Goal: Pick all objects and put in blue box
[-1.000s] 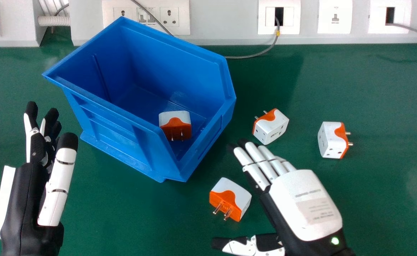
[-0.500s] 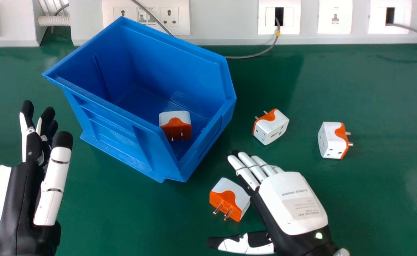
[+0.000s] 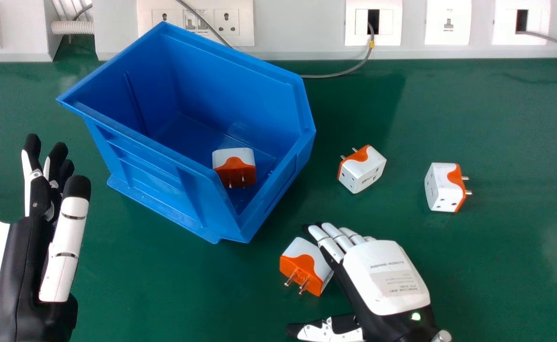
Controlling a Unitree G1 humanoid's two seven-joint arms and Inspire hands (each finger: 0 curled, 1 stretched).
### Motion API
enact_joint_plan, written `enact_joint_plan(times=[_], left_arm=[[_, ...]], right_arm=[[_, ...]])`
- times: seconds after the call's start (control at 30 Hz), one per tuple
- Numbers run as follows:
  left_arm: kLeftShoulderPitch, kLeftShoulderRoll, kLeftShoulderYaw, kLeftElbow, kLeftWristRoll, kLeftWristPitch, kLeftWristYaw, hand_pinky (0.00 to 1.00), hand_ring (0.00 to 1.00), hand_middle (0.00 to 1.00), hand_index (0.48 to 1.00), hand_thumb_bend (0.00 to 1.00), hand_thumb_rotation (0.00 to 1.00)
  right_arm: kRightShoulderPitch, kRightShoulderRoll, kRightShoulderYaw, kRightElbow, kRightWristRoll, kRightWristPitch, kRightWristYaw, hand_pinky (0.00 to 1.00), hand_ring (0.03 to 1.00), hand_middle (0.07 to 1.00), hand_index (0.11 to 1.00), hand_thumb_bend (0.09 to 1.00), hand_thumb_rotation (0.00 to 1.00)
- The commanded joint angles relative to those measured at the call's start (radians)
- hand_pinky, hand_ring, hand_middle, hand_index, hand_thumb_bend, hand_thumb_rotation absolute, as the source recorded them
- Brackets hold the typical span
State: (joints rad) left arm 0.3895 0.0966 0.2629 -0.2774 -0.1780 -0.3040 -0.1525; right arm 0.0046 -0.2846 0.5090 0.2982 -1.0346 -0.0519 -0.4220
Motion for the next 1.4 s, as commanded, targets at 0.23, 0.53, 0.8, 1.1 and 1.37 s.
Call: enact_joint_plan(times=[0.23, 0.53, 0.8, 1.1, 1.37], left_arm=[[0.000, 0.013, 0.010, -0.022, -0.016, -0.010, -0.008, 1.00, 1.00, 1.00, 0.954, 0.54, 0.81], [0.006, 0.014, 0.008, -0.024, -0.011, -0.009, -0.008, 1.00, 1.00, 1.00, 0.961, 0.55, 0.82], [0.019, 0.013, 0.009, -0.040, -0.003, -0.007, -0.005, 1.00, 1.00, 1.00, 0.972, 0.55, 0.83], [0.029, 0.013, 0.011, -0.066, -0.015, 0.015, -0.004, 1.00, 1.00, 1.00, 0.984, 0.54, 0.83], [0.031, 0.018, 0.017, -0.084, -0.031, 0.041, -0.007, 1.00, 1.00, 1.00, 0.991, 0.54, 0.83]], right_arm=[[-0.082, 0.022, 0.038, 0.073, -0.005, 0.046, -0.028, 0.75, 0.851, 0.887, 0.882, 0.633, 0.55], [-0.165, 0.058, 0.059, 0.126, 0.011, 0.116, 0.038, 0.73, 0.841, 0.878, 0.868, 0.625, 0.55], [-0.248, 0.087, 0.089, 0.228, 0.011, 0.150, 0.069, 0.73, 0.832, 0.869, 0.860, 0.621, 0.56], [-0.303, 0.122, 0.080, 0.353, 0.113, 0.095, 0.075, 0.63, 0.710, 0.748, 0.747, 0.582, 0.44], [-0.307, 0.128, 0.038, 0.328, 0.230, 0.089, 0.173, 0.37, 0.451, 0.521, 0.587, 0.524, 0.27]])
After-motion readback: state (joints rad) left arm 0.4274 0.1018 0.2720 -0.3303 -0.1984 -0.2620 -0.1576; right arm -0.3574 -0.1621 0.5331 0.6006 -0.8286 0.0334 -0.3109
